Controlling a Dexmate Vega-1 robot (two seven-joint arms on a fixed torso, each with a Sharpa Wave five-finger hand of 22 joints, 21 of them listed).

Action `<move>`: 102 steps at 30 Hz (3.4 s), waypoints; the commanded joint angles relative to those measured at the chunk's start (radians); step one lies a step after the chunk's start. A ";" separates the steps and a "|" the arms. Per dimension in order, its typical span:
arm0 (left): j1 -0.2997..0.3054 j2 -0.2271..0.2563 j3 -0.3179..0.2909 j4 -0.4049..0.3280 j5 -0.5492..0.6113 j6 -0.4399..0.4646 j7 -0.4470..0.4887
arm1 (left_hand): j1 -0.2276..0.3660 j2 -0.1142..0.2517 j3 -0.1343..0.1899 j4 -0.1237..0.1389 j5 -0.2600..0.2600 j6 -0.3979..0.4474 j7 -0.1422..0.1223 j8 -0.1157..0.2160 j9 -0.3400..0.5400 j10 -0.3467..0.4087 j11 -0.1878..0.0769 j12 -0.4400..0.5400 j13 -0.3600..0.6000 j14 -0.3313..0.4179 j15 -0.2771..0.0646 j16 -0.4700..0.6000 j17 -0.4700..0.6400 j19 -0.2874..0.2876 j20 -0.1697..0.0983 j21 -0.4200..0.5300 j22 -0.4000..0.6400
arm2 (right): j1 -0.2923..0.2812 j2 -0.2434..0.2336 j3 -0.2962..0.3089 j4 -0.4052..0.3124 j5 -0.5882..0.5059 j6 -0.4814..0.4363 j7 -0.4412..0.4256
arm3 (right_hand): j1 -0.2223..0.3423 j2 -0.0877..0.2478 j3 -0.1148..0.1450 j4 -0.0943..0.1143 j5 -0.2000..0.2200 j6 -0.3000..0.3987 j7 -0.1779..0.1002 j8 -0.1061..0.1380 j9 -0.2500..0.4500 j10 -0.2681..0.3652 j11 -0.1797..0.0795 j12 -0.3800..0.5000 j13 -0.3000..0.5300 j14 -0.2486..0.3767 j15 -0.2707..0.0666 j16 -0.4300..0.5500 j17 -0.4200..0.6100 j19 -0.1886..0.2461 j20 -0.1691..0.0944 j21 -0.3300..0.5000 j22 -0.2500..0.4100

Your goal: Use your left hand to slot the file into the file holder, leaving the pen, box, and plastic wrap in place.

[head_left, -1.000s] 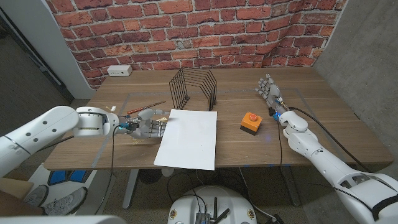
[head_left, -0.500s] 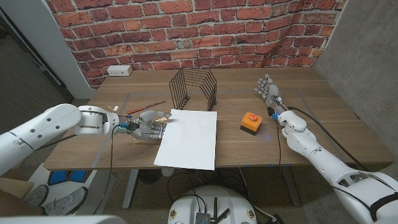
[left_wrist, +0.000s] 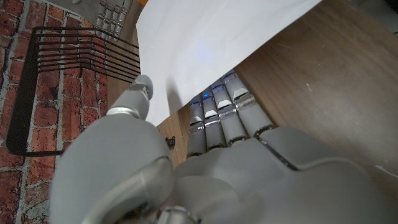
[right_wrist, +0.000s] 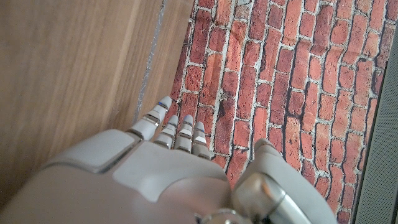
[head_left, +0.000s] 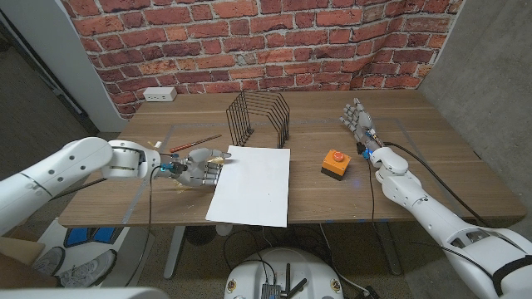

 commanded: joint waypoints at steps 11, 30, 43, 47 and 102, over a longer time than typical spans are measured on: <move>-0.001 -0.013 0.007 -0.005 0.012 0.005 -0.001 | 0.016 0.028 0.008 0.006 0.007 0.090 -0.022 0.017 0.005 0.103 -0.053 0.016 0.003 0.096 -0.048 0.001 -0.001 0.061 -0.036 0.015 0.006 | -0.007 -0.002 0.002 -0.004 0.004 0.002 0.003 | -0.010 0.034 0.010 0.002 -0.003 0.011 -0.005 -0.001 0.003 0.006 0.000 0.002 0.000 0.003 0.003 0.011 -0.002 0.009 -0.002 0.005 0.002; -0.011 -0.036 0.020 -0.010 0.004 0.012 0.040 | 0.033 0.070 0.049 0.002 0.008 0.183 -0.054 0.022 0.010 0.200 -0.111 0.019 0.006 0.188 -0.109 -0.006 -0.002 0.104 -0.090 0.016 0.006 | -0.020 -0.010 0.007 -0.019 0.009 -0.001 0.002 | -0.013 0.034 0.013 0.003 -0.004 0.012 -0.003 -0.001 0.003 0.005 0.001 0.002 0.000 0.003 0.004 0.011 -0.004 0.009 0.000 0.005 0.002; 0.010 -0.038 0.006 -0.029 -0.026 -0.003 0.098 | 0.036 0.097 0.086 0.000 0.007 0.260 -0.103 0.023 0.013 0.294 -0.184 0.024 0.007 0.271 -0.177 -0.006 -0.001 0.167 -0.127 0.030 0.010 | -0.031 -0.017 0.010 -0.034 0.012 -0.004 -0.001 | -0.015 0.033 0.014 0.004 -0.004 0.014 -0.003 0.000 0.003 0.005 0.001 0.002 0.000 0.003 0.005 0.012 -0.005 0.009 0.000 0.005 0.002; 0.015 -0.038 0.005 -0.035 -0.032 -0.008 0.117 | 0.038 0.107 0.098 0.000 0.007 0.285 -0.111 0.026 0.013 0.321 -0.194 0.026 0.007 0.295 -0.189 -0.006 -0.001 0.181 -0.136 0.033 0.011 | -0.034 -0.019 0.011 -0.038 0.013 -0.005 -0.002 | -0.016 0.033 0.015 0.005 -0.004 0.015 -0.002 0.000 0.003 0.005 0.001 0.002 0.000 0.004 0.005 0.012 -0.005 0.010 0.001 0.005 0.002; -0.060 0.000 0.037 -0.097 0.070 0.005 0.091 | 0.031 0.179 0.180 0.000 0.002 0.405 -0.154 0.023 0.019 0.454 -0.231 0.016 0.008 0.408 -0.218 -0.013 0.004 0.251 -0.158 0.050 0.017 | -0.038 -0.024 0.019 -0.033 0.026 0.007 0.021 | -0.020 0.030 0.021 0.006 -0.005 0.017 -0.001 0.000 0.004 0.005 0.004 0.001 0.000 0.005 0.009 0.013 -0.010 0.012 0.003 0.005 0.002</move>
